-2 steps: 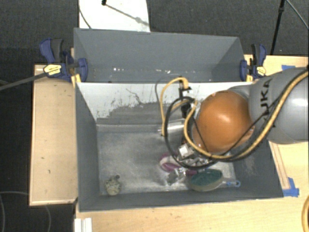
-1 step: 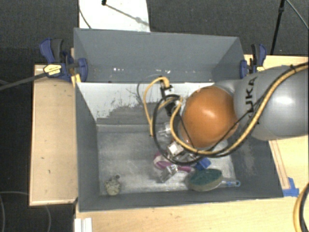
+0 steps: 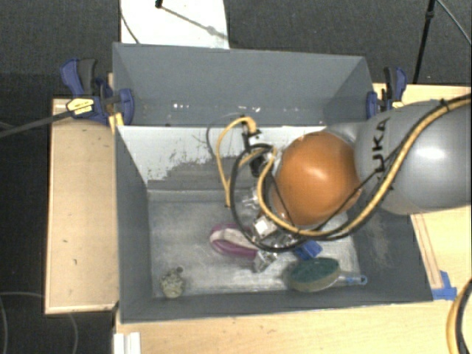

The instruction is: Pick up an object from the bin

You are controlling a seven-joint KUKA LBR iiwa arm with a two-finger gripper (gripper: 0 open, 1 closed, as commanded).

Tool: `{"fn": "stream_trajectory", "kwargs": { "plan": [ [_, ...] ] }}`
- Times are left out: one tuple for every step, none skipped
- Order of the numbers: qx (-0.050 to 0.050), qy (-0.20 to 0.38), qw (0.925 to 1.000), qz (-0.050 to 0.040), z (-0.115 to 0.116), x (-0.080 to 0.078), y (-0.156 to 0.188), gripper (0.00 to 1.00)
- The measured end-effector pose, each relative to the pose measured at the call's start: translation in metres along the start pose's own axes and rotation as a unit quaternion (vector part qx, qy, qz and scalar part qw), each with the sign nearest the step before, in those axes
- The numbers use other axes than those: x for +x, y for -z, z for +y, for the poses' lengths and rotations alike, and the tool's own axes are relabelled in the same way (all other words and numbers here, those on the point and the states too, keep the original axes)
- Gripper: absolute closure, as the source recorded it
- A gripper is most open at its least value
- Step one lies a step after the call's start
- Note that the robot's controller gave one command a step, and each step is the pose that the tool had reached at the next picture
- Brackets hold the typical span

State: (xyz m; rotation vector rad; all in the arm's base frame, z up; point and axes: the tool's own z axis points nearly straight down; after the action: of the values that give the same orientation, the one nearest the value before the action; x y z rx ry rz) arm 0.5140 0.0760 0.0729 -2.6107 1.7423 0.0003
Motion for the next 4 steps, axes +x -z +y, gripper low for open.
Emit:
{"fn": "stream_trajectory", "kwargs": {
  "plan": [
    [-0.002, -0.002, 1.0, 0.0008, 0.001, 0.001, -0.001, 0.0],
    [0.001, -0.08, 0.9968, -0.0012, -0.034, -0.079, 0.031, 0.0],
    [0.001, -0.107, 0.9943, 0.0008, -0.076, -0.006, 0.013, 0.0],
    [0.002, -0.281, 0.9597, -0.0002, -0.077, 0.019, 0.036, 0.0]
  ]
}}
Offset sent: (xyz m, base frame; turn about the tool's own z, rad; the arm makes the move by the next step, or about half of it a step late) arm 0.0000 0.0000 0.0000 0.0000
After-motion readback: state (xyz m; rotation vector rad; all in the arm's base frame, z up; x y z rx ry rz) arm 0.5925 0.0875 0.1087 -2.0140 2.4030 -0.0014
